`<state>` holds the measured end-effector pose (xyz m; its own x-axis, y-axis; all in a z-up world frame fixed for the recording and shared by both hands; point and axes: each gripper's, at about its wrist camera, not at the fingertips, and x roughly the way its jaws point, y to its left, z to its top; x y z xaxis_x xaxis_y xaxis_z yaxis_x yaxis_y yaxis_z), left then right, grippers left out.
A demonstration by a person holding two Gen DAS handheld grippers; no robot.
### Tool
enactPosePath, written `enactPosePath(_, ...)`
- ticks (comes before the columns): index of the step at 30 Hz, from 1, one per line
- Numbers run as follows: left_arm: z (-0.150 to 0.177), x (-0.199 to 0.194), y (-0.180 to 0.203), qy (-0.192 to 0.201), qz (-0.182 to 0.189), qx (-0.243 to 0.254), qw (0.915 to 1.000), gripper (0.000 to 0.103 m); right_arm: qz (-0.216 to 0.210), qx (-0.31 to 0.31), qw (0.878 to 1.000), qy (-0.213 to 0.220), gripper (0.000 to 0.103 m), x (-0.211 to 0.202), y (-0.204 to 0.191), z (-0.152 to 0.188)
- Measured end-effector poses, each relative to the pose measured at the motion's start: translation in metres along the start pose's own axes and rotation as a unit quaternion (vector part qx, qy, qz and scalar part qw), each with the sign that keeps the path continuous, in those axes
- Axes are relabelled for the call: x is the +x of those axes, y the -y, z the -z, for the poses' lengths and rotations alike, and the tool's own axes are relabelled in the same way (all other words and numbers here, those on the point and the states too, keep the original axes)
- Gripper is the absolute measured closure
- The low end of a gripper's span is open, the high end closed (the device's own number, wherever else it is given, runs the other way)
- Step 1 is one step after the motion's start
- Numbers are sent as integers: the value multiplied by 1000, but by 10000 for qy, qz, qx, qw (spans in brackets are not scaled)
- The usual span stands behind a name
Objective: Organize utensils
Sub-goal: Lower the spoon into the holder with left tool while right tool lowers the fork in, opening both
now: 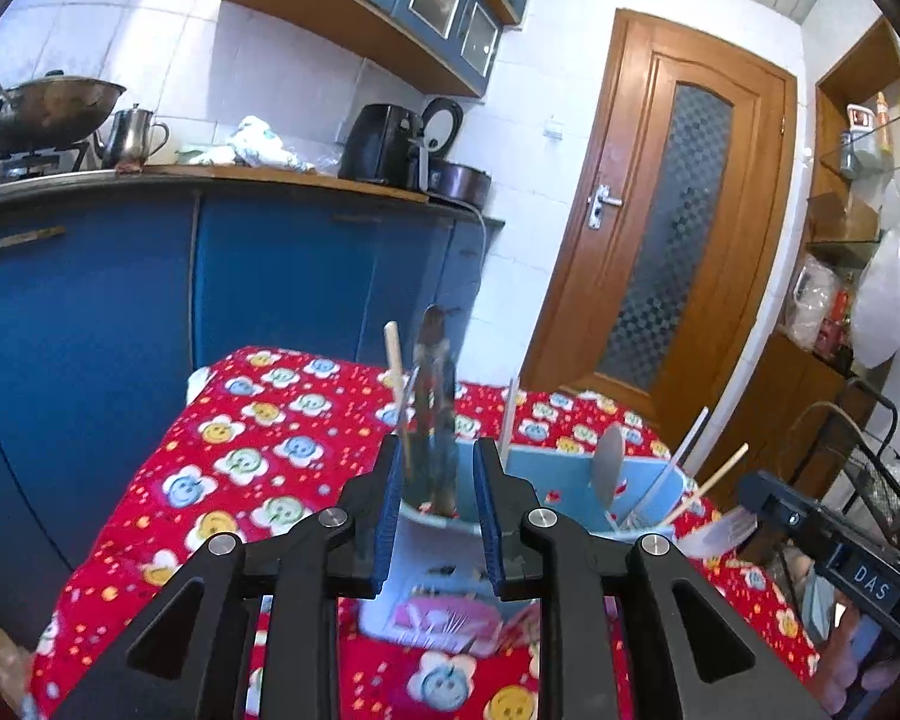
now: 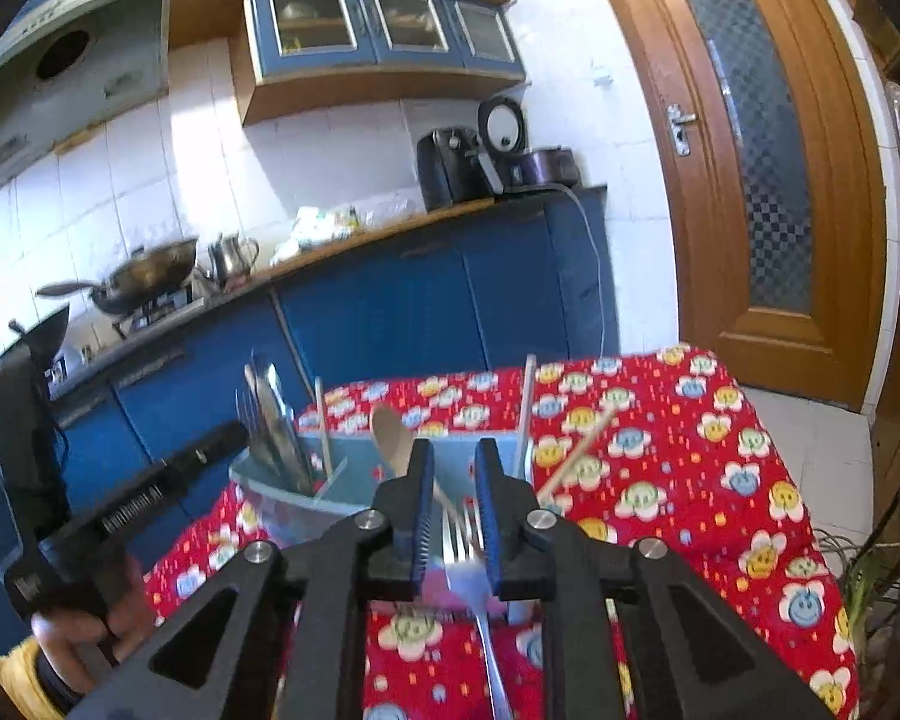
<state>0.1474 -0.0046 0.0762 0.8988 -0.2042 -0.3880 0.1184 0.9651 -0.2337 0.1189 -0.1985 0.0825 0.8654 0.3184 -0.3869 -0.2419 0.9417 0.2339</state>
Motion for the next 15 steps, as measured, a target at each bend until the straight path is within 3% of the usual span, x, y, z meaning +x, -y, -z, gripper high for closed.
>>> enactPosePath(10,13,-14,-12,-368,-250,139,9989,79,39,-188,9998,-74,81,-14,-11,6)
enactPosePath(15,20,-14,-14,-464,-265,215,9983,79,169,-220,9989,-365,80,-10,-12,20)
